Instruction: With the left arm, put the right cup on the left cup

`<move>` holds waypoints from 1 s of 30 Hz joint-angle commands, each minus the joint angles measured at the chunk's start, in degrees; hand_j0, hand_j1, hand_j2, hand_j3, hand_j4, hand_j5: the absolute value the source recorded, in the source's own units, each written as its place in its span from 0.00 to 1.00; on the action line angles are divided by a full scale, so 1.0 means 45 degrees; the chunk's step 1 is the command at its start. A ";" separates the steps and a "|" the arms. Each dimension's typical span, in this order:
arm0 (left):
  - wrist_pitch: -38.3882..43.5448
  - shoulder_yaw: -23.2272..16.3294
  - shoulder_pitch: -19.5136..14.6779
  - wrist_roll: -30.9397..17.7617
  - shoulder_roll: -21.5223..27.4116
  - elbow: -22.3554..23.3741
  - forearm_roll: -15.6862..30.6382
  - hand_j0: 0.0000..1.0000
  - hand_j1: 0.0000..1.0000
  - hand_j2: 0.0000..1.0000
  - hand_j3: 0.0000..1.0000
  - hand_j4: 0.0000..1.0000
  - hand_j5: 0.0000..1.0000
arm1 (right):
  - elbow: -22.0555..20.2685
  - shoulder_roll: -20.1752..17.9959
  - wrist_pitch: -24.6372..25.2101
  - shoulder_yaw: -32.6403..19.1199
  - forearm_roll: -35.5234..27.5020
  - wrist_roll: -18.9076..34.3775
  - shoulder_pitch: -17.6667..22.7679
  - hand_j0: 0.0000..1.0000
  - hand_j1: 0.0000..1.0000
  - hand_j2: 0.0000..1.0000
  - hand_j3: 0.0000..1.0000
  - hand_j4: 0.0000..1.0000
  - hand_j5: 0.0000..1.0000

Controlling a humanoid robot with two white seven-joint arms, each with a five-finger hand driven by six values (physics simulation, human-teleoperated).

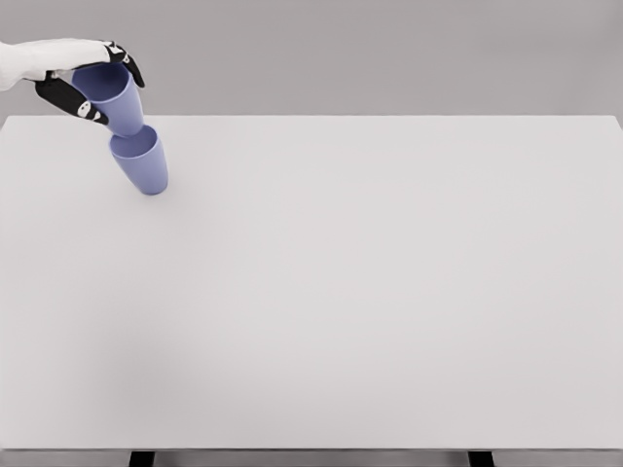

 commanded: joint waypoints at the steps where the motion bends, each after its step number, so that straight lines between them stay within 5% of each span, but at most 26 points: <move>1: 0.0001 0.0030 0.0000 0.0014 0.0048 -0.0108 0.0057 0.50 0.50 0.50 0.50 0.50 0.50 | 0.0000 0.0000 0.0008 0.0000 -0.0001 0.0008 0.0000 1.00 1.00 1.00 1.00 1.00 1.00; 30: 0.0001 -0.0009 0.0352 0.0014 0.0536 -0.1065 0.0096 0.50 0.50 0.50 0.50 0.50 0.50 | 0.0000 0.0000 0.0008 0.0000 -0.0001 -0.0011 -0.0019 1.00 1.00 1.00 1.00 1.00 1.00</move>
